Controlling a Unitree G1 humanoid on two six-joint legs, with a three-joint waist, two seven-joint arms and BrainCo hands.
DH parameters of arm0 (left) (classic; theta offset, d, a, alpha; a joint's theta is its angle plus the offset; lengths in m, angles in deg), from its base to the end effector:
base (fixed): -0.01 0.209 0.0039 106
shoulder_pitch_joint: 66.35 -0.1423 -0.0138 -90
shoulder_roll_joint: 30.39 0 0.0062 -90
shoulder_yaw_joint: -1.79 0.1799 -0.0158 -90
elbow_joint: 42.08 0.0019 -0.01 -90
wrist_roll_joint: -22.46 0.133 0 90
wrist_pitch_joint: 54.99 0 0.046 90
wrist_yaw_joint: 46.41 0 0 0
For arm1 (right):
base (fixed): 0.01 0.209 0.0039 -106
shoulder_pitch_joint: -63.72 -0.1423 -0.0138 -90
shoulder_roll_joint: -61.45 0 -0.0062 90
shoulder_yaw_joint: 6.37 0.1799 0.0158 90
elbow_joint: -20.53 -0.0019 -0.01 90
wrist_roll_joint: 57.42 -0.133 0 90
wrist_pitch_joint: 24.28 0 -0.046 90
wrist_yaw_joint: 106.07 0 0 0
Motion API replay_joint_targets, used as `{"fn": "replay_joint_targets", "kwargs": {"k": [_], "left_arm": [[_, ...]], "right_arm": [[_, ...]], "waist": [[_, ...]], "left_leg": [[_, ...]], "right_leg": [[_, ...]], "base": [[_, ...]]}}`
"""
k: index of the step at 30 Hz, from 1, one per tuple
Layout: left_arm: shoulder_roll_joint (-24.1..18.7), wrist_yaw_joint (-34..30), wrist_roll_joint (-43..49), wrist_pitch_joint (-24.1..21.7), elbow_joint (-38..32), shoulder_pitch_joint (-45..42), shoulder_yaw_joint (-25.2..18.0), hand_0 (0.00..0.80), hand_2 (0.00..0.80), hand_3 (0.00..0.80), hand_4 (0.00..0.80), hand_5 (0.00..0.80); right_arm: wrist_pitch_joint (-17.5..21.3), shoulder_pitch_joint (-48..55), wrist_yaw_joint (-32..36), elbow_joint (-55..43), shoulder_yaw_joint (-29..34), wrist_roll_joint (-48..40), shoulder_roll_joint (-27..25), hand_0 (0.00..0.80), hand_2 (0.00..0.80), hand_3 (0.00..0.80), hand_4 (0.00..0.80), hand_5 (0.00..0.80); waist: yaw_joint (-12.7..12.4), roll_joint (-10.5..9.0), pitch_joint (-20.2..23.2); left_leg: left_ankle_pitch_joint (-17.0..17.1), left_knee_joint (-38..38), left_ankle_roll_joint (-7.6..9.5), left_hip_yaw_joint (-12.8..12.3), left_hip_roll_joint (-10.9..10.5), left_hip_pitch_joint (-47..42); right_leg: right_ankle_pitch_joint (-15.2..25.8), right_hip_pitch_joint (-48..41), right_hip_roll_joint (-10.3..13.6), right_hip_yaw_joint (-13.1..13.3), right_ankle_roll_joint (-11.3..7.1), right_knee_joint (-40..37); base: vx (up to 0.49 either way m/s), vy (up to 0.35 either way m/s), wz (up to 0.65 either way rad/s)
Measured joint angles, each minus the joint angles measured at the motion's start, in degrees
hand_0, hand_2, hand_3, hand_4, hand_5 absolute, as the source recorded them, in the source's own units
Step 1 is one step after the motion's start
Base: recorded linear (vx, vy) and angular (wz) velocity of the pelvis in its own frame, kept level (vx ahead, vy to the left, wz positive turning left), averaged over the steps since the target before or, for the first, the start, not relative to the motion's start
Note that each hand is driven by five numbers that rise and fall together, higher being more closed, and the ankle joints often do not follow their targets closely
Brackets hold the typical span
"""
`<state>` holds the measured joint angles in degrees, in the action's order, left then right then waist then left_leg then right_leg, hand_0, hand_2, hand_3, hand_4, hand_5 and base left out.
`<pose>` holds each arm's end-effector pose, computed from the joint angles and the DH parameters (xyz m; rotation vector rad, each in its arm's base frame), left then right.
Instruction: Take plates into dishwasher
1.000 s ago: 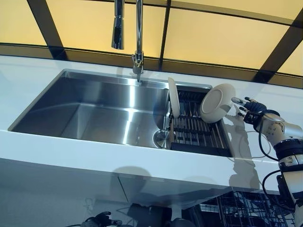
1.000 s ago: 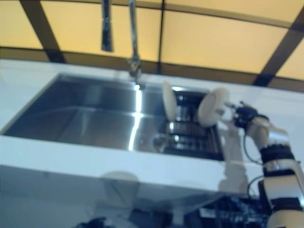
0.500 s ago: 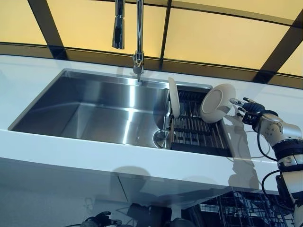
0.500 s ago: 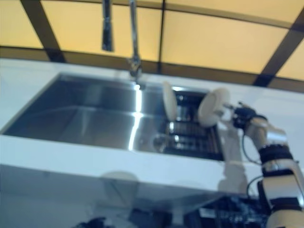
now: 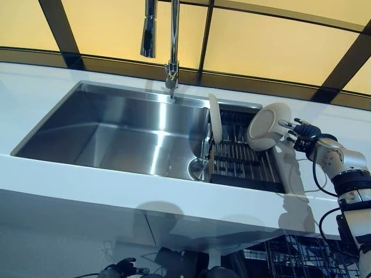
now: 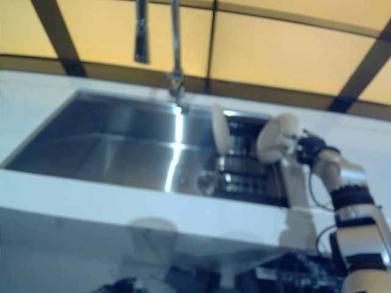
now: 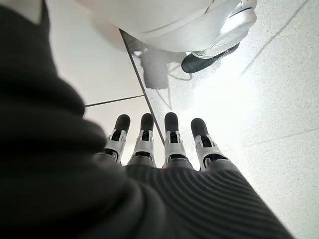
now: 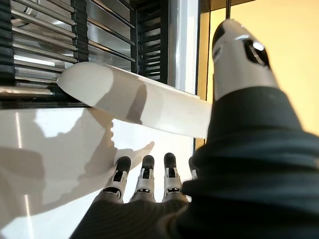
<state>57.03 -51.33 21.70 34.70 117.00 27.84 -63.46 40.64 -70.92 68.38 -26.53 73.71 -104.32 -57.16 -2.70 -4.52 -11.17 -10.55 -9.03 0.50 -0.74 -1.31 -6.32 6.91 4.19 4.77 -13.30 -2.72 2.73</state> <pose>0.0954 0.2302 -0.0987 0.4935 1.1910 -0.2475 0.3060 -0.2943 0.1584 0.0855 0.3385 -0.2739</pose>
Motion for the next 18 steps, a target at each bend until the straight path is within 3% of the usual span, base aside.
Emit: {"fn": "replay_joint_targets", "kwargs": {"k": [18], "left_arm": [[0.01,0.01,0.00,0.05,0.06,0.42,0.00,0.000,0.000,0.000,0.000,0.000]], "right_arm": [[0.00,-0.06,-1.28,-2.02,-0.07,-1.06,0.49,0.000,0.000,0.000,0.000,0.000]], "waist": [[-0.03,-0.31,-0.23]], "left_leg": [[0.00,-0.09,0.00,0.22,0.00,0.11]], "right_leg": [[-0.09,-0.08,0.02,-0.02,-0.02,0.00]], "base": [[0.000,0.000,0.00]]}}
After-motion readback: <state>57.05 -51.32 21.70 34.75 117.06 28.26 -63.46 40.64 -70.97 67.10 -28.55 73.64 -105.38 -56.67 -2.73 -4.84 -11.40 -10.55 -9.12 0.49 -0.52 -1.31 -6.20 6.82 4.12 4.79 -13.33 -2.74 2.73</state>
